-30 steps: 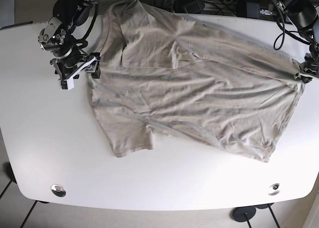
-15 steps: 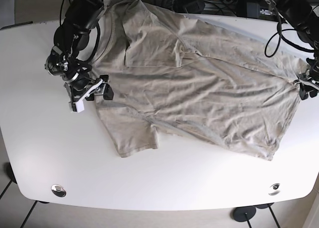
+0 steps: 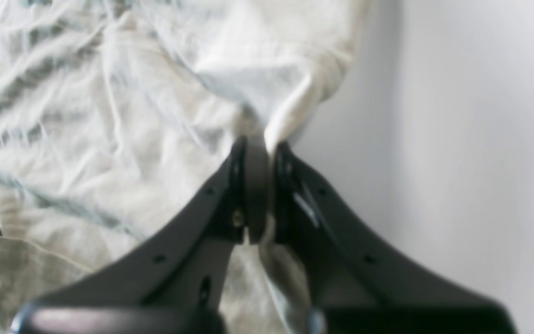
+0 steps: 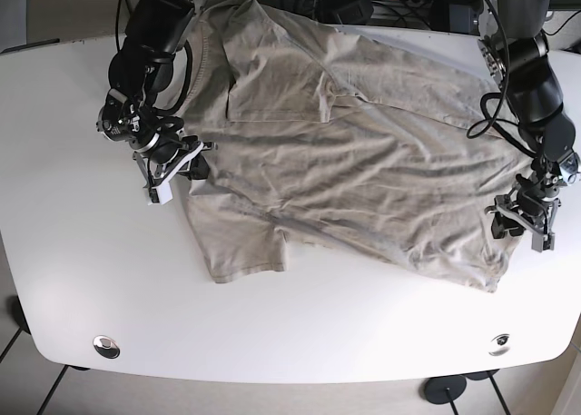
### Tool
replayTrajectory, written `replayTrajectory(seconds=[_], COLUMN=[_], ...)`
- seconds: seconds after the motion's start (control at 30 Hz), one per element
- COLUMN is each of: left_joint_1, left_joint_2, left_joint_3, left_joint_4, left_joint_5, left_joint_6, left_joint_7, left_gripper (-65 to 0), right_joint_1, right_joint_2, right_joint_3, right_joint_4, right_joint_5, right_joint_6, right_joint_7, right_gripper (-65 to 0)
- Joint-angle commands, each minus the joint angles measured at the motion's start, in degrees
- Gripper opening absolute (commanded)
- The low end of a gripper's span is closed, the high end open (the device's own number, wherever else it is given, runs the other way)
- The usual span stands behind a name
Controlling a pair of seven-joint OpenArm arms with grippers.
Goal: Fold the T-shirt properly
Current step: 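Grasp the shirt's side edges with both grippers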
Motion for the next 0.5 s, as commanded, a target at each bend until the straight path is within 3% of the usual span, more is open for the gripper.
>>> replayTrajectory(seconds=[0.03,0.13,0.17,0.23,0.37,0.5], left_joint_1=[-5.51,-7.62,-7.62,-7.36,-2.52,1.78], left_joint_2=[-2.37,-3.69,-4.13,-4.83,-6.06,-6.15], left_joint_3=[2.87,6.38,6.38,6.38,6.21,5.94], left_joint_4=[-4.57,-8.00,-8.26,-8.26,-7.82,-7.91], left_joint_5=[0.94,1.47,1.47,1.47,0.94,0.85], left_joint_6=[0.66,6.29,8.22,9.45,9.28,9.19], left_joint_7=[-3.71,-8.98,-9.25,-9.25,-9.25,-8.63], left_gripper=[-38.8,-21.4,-18.7,-18.6,-26.9,-26.9], right_joint_1=[0.68,0.68,0.68,0.68,0.68,0.68], right_joint_2=[0.76,0.76,0.76,0.85,0.68,0.76], right_joint_3=[0.06,-0.03,-0.03,-0.03,-0.03,-0.03], right_joint_4=[0.62,0.62,0.62,0.62,0.62,0.62], right_joint_5=[-0.18,0.17,0.17,0.17,0.17,0.17], right_joint_6=[0.33,0.33,0.33,0.33,0.33,0.42], right_joint_7=[-0.43,-0.43,-0.43,-0.34,-0.34,-0.52], right_gripper=[-63.1,-62.9,-62.9,-62.9,-62.9,-62.9])
